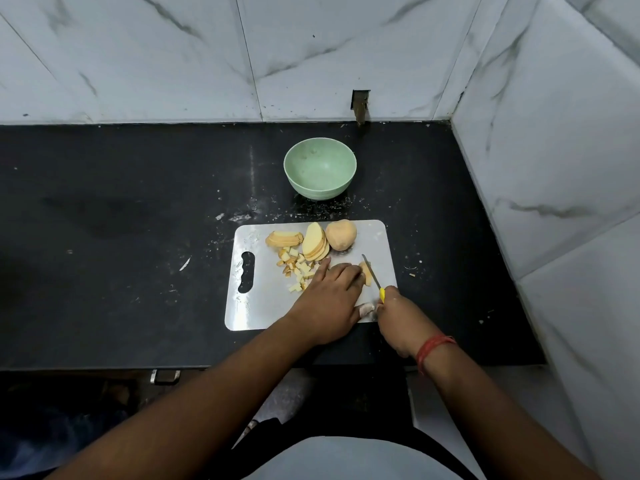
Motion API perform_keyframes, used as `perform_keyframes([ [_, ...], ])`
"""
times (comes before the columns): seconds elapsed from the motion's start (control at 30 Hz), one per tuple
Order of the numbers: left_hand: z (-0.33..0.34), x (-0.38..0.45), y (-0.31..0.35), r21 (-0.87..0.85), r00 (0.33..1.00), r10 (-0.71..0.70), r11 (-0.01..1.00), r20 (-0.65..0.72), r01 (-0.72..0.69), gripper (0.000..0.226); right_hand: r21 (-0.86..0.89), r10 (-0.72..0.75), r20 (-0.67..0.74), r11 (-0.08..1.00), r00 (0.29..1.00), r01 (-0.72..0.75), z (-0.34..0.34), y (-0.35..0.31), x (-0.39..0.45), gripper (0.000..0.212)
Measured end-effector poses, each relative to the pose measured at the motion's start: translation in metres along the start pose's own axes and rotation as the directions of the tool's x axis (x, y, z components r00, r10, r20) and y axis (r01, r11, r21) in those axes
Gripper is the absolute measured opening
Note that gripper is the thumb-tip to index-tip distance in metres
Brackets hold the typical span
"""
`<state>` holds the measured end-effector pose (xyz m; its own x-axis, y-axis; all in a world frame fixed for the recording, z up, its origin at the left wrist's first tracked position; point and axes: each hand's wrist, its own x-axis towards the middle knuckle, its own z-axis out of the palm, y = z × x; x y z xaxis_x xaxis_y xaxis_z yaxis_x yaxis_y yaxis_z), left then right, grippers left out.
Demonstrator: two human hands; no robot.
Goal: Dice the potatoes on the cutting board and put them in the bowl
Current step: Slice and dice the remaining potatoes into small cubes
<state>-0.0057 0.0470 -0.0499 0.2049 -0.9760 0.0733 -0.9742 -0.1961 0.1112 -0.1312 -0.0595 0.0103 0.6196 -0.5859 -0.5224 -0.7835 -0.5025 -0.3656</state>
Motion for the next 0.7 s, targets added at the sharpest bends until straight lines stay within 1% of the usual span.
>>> perform_keyframes([
  [0.1,0.001,-0.002,0.0,0.014,1.0,0.011,1.0,-0.008,-0.011,0.063,0.008,-0.016,0.032,1.0,0.999,0.016,-0.003,0.0,0.003,0.027],
  [0.27,0.003,-0.003,-0.005,0.025,0.999,0.038,0.999,-0.006,-0.038,0.066,0.003,-0.004,-0.028,1.0,1.0,0.004,-0.002,0.002,0.002,0.019],
  [0.47,0.008,-0.003,-0.004,0.015,0.998,0.025,1.0,-0.053,-0.025,0.063,-0.046,0.0,-0.014,0.999,1.0,-0.001,0.002,0.002,0.003,0.024],
  [0.57,0.011,-0.004,-0.003,-0.005,0.996,0.023,1.0,-0.087,-0.024,0.06,0.008,-0.008,0.024,1.0,1.0,0.008,-0.001,0.0,0.003,0.027],
  [0.7,0.013,-0.004,-0.002,-0.001,0.995,0.018,1.0,-0.1,-0.019,0.056,-0.013,-0.005,0.065,1.0,0.998,0.006,-0.003,-0.001,0.007,0.029],
])
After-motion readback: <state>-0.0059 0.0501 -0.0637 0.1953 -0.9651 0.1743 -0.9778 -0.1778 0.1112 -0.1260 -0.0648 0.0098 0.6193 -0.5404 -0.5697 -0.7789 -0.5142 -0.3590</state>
